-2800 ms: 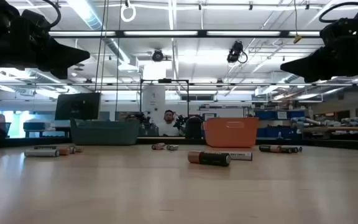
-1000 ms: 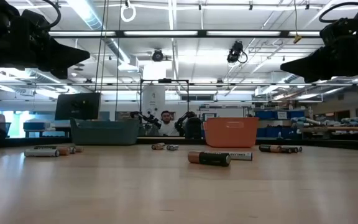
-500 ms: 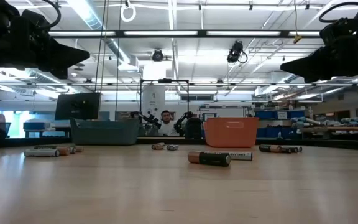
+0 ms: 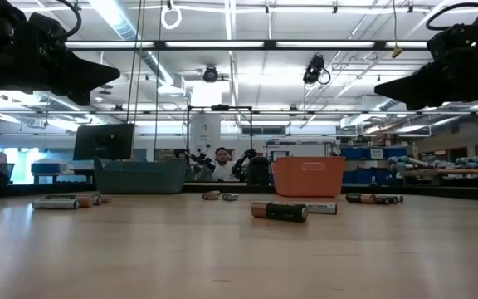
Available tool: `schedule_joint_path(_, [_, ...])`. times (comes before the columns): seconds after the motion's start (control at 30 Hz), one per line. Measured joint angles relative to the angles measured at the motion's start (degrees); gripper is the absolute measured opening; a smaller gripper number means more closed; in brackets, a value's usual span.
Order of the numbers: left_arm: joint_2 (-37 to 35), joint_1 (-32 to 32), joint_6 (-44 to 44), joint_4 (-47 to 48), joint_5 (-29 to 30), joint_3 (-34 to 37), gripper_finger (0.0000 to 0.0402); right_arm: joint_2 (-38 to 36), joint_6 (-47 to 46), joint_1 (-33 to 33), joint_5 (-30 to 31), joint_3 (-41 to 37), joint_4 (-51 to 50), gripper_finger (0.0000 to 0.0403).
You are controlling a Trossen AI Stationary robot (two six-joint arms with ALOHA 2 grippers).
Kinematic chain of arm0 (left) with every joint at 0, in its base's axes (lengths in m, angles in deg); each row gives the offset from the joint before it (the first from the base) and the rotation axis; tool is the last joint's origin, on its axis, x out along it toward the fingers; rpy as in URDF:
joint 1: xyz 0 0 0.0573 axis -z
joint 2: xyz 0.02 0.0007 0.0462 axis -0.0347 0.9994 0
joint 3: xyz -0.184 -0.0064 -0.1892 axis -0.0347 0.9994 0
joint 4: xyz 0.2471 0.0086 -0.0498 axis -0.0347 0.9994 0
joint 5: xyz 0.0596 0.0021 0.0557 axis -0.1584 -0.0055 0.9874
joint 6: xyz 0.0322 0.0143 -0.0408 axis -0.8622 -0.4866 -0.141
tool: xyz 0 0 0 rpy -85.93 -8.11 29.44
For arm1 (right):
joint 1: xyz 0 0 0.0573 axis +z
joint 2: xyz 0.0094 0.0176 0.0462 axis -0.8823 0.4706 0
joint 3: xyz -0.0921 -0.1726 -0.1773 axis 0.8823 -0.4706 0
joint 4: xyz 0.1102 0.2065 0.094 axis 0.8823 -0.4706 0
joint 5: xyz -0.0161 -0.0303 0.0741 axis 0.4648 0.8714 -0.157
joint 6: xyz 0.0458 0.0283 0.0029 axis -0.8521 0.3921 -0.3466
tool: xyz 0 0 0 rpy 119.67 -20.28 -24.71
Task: Sort batteries
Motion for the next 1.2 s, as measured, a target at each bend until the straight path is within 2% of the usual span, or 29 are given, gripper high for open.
schedule_joint_path(0.47, [0.0,0.0,-0.6,-3.2,0.8,0.0,0.0019,0.0,0.0,0.0,0.0,0.0,0.0,0.0034])
schedule_joint_path(0.73, [0.0,0.0,9.7,-4.8,-2.1,-0.1,0.0019,0.0,0.0,0.0,0.0,0.0,0.0,0.0034])
schedule_joint_path(0.87, [0.2,0.1,10.9,-2.4,-8.4,-1.9,0.0019,0.0,0.0,0.0,0.0,0.0,0.0,0.0034])
schedule_joint_path(1.0, [2.4,0.7,11.2,1.7,-9.2,-5.9,0.0019,0.0,0.0,0.0,0.0,0.0,0.0,0.0034])
schedule_joint_path(1.2, [11.7,2.3,11.6,11.3,-8.1,-12.7,0.0019,0.0,0.0,0.0,0.0,0.0,0.2,0.0034])
